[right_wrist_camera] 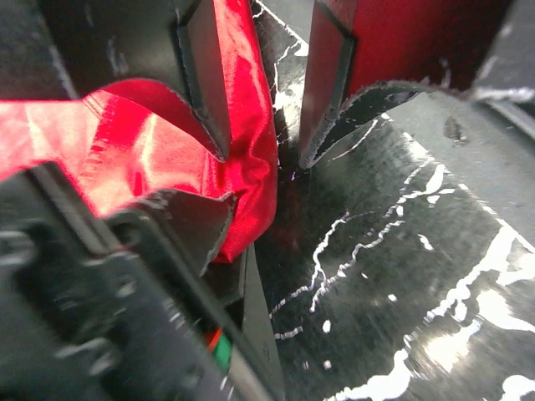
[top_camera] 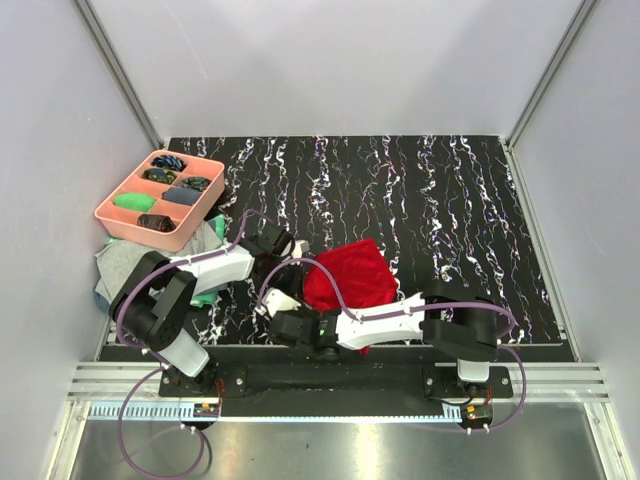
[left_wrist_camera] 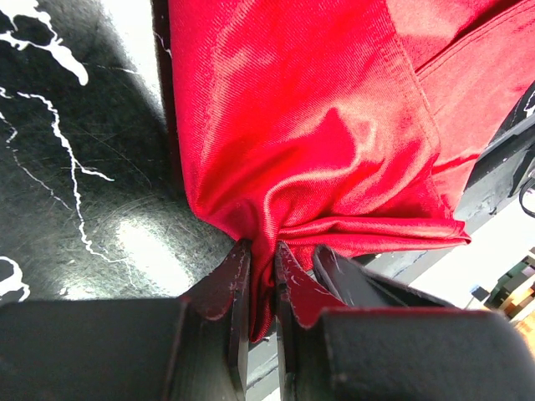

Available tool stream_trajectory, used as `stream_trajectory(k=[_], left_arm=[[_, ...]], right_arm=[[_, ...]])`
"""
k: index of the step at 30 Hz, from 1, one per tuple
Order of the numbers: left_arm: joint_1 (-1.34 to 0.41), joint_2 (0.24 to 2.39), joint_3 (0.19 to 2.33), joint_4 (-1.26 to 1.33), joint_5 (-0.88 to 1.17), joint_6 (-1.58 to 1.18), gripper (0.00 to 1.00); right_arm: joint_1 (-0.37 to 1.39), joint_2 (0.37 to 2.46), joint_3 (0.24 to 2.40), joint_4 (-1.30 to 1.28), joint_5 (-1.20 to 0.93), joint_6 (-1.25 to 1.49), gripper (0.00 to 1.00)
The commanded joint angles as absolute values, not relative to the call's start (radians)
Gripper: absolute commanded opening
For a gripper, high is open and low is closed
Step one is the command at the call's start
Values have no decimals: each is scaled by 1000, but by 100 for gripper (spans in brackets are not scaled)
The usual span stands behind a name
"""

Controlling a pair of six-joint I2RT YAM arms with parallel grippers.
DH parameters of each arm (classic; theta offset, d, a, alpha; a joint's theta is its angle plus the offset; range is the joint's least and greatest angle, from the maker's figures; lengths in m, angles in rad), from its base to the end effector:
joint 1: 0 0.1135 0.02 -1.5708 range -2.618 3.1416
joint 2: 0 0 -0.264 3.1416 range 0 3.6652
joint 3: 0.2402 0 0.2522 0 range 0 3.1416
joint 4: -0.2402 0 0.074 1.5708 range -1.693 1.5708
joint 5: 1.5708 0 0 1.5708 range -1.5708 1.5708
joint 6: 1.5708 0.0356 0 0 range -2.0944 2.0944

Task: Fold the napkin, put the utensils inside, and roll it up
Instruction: Roll the napkin with the utensil

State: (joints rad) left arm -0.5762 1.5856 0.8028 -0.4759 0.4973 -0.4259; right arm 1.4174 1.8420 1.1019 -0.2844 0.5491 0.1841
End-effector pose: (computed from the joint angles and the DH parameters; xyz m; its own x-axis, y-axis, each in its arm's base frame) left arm 0.2190 -0.1626 0.1470 -0.9753 0.2007 -0.0921 0.2182 0.8127 -0.5403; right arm 0.0743 0.3591 0.1578 -0.2751 -0.7572 -0.5924 -0.7641 0.5462 -0.3433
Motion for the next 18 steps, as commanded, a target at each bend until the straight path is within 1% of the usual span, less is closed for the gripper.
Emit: stream_trajectory(k=[1,7,11,12,14,15,16,18], left_arm=[[-577,1611,807,-503,474,-393,0],[-572,1611,804,-503,495,-384,0],[-571,1608,804,-502,521,-380,5],[-571,1603,804,-503,523,-380,9],[-571,1598,802,-502,531,-377,12],[-571,1592,801,-503,532,-377,15],[-571,1589,801,-503,532,-379,21],[-571,1582,801,-503,537,-379,28]], right_arm=[[1414,1881,1086,-278,597,207,45],[1382,1904,1072,-324,578,267,42],[1371,1931,1069,-340,560,284,38],[1370,1936,1069,-339,554,285,36],[1364,1947,1065,-339,534,287,32],[1361,1950,1065,-341,528,285,30],[1359,1950,1062,-336,509,281,27],[1359,1948,1057,-325,491,275,20]])
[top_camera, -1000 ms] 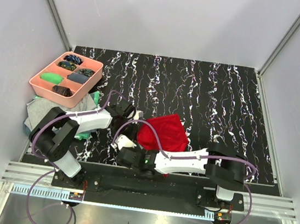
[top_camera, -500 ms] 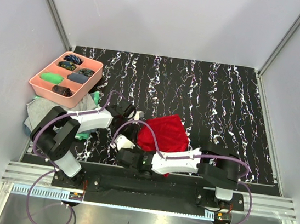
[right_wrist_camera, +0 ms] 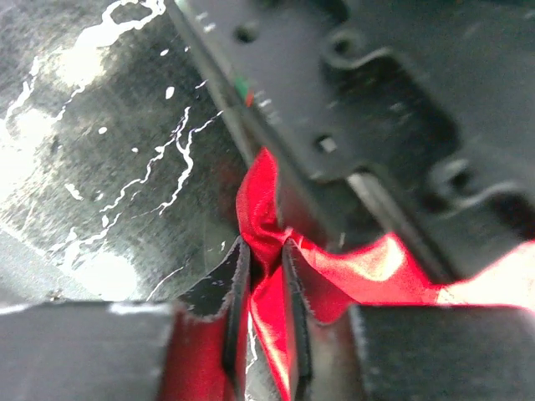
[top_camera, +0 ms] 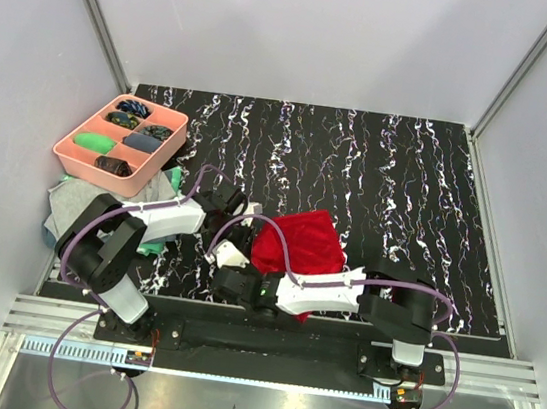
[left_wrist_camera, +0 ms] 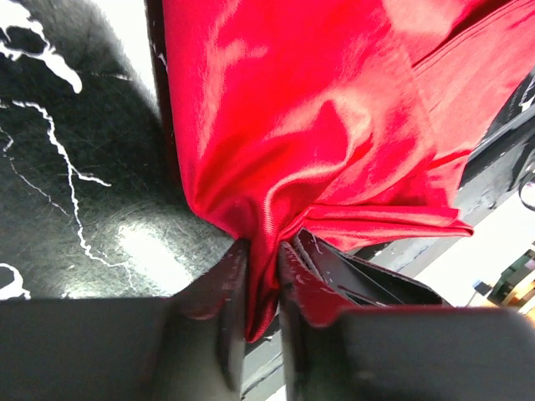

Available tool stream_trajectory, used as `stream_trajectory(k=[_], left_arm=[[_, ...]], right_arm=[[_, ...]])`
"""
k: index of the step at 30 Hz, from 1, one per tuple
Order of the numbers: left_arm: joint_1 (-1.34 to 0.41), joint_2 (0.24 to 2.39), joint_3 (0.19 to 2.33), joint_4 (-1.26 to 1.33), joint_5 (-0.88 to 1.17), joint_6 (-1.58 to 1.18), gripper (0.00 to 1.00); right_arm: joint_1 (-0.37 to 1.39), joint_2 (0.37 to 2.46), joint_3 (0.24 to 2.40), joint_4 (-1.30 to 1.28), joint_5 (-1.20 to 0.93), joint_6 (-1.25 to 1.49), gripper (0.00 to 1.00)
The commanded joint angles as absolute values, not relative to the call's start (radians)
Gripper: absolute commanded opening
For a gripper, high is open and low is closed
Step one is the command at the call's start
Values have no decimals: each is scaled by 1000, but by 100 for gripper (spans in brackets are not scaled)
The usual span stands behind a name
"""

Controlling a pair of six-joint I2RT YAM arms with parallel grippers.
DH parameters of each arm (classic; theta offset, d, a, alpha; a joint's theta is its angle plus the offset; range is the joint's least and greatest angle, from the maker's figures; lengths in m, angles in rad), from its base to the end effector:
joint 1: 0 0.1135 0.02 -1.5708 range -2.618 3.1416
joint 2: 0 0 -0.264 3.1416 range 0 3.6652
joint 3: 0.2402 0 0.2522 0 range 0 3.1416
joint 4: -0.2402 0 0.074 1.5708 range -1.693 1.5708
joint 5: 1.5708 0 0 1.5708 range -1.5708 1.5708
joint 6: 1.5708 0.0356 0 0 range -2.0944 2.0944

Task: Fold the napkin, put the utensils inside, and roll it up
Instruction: Roll the napkin with the utensil

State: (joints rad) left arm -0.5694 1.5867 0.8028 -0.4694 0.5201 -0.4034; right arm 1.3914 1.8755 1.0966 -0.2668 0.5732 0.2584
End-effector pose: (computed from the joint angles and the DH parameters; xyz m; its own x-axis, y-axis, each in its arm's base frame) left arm 0.2202 -0.1620 0.1474 -0.9708 0.2170 -0.1018 0.2364 0.7963 -0.5568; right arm 0.0846 0.3584 0.1460 -0.3481 -0.7165 -0.6046 -0.7129 0.6211 -0.3256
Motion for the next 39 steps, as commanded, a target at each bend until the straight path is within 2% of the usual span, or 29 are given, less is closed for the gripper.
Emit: stream_trajectory(k=[1,2,4,6,9,17,21,32,39], left_arm=[[-569,1580,801,-503,535,-379,35],[-568,1575,802,-502,537,-379,37],[-561,1560,804,-499,535,-385,45],[-558,1549,808,-496,540,-385,48],[-551,1534,815,-495,537,-388,61],[-503,1482,822,-483,480,-382,76],[-480,1441,822,-469,408,-374,85],[-443,1304,715,-336,275,-440,90],[-442,1189,565,-192,204,-554,91]], right_arm=[[1358,1947,1051,-324,480,273,17],[1359,1938,1046,-318,474,272,10],[1358,1930,1036,-308,457,268,6],[1355,1918,1029,-305,434,265,0],[1350,1904,1026,-307,396,258,0],[1319,1822,991,-281,295,249,0],[1281,1761,954,-247,166,236,0],[1164,1690,897,-161,-155,183,0],[1128,1695,894,-143,-239,169,0]])
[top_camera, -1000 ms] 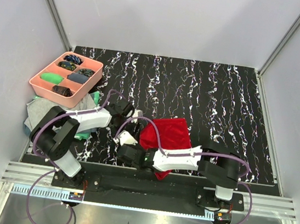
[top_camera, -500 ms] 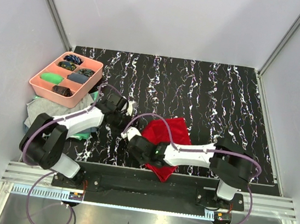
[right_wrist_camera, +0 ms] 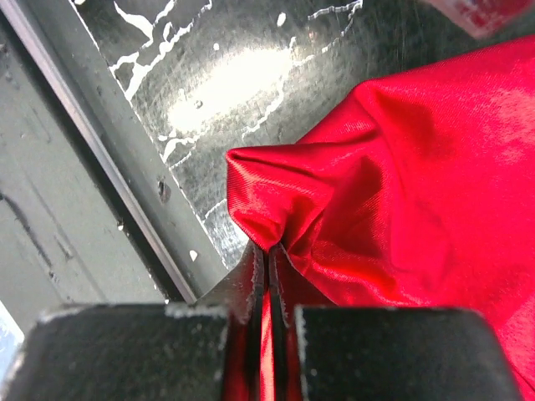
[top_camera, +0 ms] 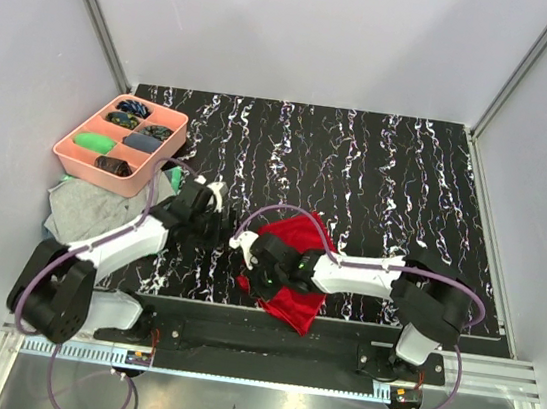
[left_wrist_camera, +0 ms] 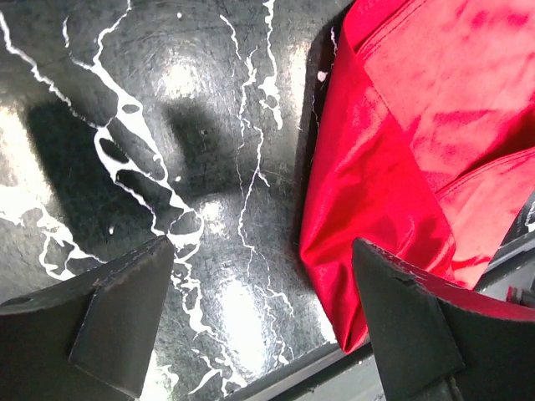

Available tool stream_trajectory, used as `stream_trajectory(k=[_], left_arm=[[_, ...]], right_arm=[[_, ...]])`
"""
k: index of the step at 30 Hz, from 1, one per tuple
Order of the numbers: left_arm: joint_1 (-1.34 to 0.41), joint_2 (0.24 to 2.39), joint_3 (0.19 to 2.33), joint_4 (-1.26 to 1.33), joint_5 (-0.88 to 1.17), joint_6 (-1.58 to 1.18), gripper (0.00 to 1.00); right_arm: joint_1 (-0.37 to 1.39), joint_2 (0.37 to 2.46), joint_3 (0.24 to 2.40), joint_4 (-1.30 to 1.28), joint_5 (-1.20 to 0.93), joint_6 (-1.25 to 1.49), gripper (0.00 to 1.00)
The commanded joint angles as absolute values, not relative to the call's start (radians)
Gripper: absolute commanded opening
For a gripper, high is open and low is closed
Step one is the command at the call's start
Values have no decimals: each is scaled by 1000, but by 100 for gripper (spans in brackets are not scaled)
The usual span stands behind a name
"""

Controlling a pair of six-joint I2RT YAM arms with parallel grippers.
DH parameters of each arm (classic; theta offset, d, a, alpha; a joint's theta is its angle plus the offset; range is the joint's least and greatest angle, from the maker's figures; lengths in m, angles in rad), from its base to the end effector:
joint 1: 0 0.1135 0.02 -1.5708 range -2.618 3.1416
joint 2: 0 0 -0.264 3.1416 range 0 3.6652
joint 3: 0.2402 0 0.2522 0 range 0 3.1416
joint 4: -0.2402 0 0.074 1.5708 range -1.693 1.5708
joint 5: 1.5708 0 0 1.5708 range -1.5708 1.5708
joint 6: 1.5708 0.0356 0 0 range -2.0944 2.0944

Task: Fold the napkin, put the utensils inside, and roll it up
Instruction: Roll the napkin with the utensil

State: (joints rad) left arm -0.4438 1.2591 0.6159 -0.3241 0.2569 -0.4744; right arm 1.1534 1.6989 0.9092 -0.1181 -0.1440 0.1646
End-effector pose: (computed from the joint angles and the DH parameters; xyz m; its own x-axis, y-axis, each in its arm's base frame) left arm 0.2062 -0.1080 0.1766 -0.9107 -0.0562 -0.4093 0.1456 0.8834 -0.4453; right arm 0.1316 0.3093 0.1575 -0.4693 -0.6582 -0.5886 -0.8754 0.4342 0.2124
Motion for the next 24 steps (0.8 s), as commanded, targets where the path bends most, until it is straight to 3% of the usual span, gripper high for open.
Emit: stream_trajectory(k=[1,3,6,15,24], left_arm=[[-442,1154,527,-161,193,-570,93],[-440,1117,493,-123,192,-621,98],[-440,1059,413,-29,253,-655,98],[-440,1023,270,129,471,-696,84],[-442,1057,204,184,522,-767,75]], right_arm=[[1123,1697,896,-143,-247,167,0],[1118,1703,897,-144,-259,163,0],[1108,1704,900,-143,-285,160,0],[1075,1710,910,-138,-341,149,0],[1066,1727,917,-137,-359,150,0]])
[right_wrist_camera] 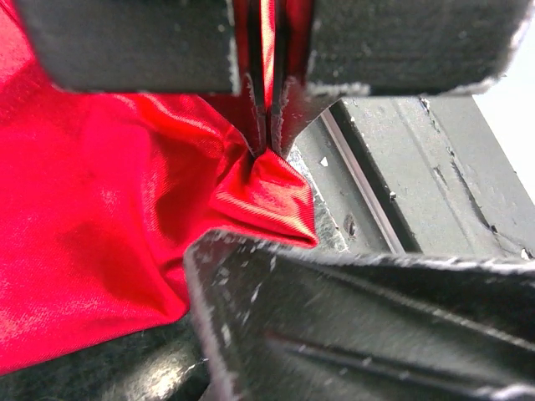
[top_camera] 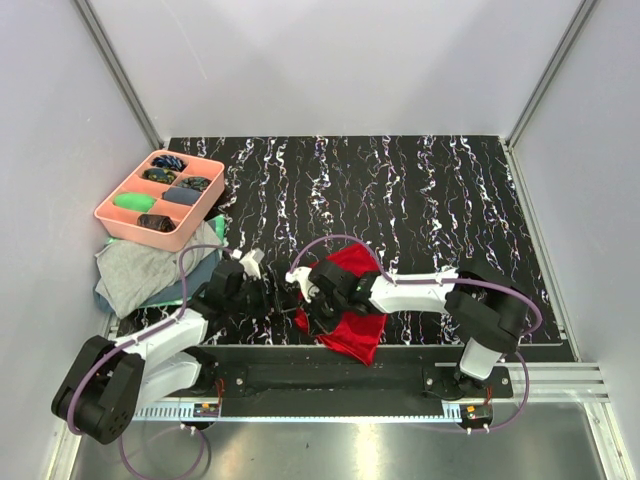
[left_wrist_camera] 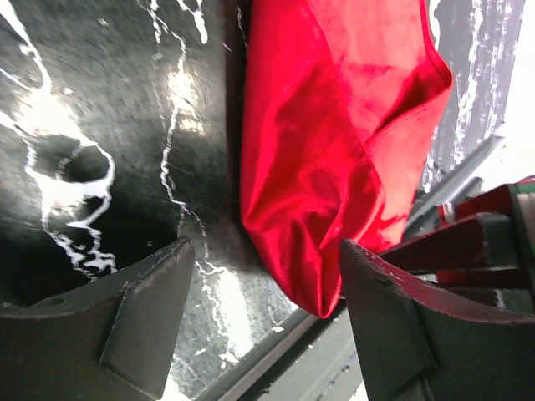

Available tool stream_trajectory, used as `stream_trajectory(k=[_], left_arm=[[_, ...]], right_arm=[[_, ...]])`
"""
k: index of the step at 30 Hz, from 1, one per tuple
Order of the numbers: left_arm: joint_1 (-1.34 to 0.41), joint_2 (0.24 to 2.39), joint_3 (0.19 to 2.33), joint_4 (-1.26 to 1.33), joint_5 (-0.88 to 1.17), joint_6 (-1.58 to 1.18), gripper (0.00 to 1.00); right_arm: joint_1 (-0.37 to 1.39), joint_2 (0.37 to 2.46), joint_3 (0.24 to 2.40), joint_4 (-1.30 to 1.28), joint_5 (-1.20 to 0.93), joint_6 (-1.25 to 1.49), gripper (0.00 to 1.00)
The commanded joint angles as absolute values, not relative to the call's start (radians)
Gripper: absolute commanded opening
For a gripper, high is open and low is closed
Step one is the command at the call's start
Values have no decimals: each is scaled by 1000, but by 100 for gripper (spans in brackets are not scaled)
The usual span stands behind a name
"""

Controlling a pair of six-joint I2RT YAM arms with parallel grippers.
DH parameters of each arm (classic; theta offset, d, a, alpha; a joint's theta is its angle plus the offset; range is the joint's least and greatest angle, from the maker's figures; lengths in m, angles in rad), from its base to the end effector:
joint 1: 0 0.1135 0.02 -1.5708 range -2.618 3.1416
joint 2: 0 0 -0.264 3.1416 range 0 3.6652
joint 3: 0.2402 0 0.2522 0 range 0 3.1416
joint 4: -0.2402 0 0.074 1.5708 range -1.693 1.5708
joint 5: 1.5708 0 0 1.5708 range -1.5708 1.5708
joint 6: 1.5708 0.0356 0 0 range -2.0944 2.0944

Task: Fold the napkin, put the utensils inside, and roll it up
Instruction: Roll the napkin with the utensil

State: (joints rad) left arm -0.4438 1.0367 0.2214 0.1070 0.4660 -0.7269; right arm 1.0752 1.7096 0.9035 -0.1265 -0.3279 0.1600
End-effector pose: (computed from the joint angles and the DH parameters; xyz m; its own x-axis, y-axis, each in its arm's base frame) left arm 0.1535 -0.0907 0.1347 -0.8987 -0.2301 -0.3733 0.1265 0.6790 -0.7231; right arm 0.1485 0.2989 0.1532 -0.5243 -0.6527 -0.5469 -0.8514 0.3904 0.3503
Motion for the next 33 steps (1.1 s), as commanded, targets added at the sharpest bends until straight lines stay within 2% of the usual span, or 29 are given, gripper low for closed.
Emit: stream_trajectory(k=[1,6,10,15,25,28,33], left_arm=[[-443,1066,206,192,526,-769,74],[-465,1101,189,277,568,-799,74],[-494,1104,202,250,557,-784,74],[-534,1143,215,233,549,-784,66],[-577,1210,275,192,575,-755,45],[-584,1239,294,180,591,-752,35],[-589,1275,324,141,594,-761,11]], right_arm=[[1068,1729,917,-137,-359,150,0],[1065,1736,919,-135,-357,150,0],[1057,1740,920,-130,-360,152,0],[1051,1743,919,-132,-373,152,0],[1035,1755,928,-130,-394,135,0],[1031,1758,933,-130,-394,124,0],[1025,1763,945,-143,-388,106,0]])
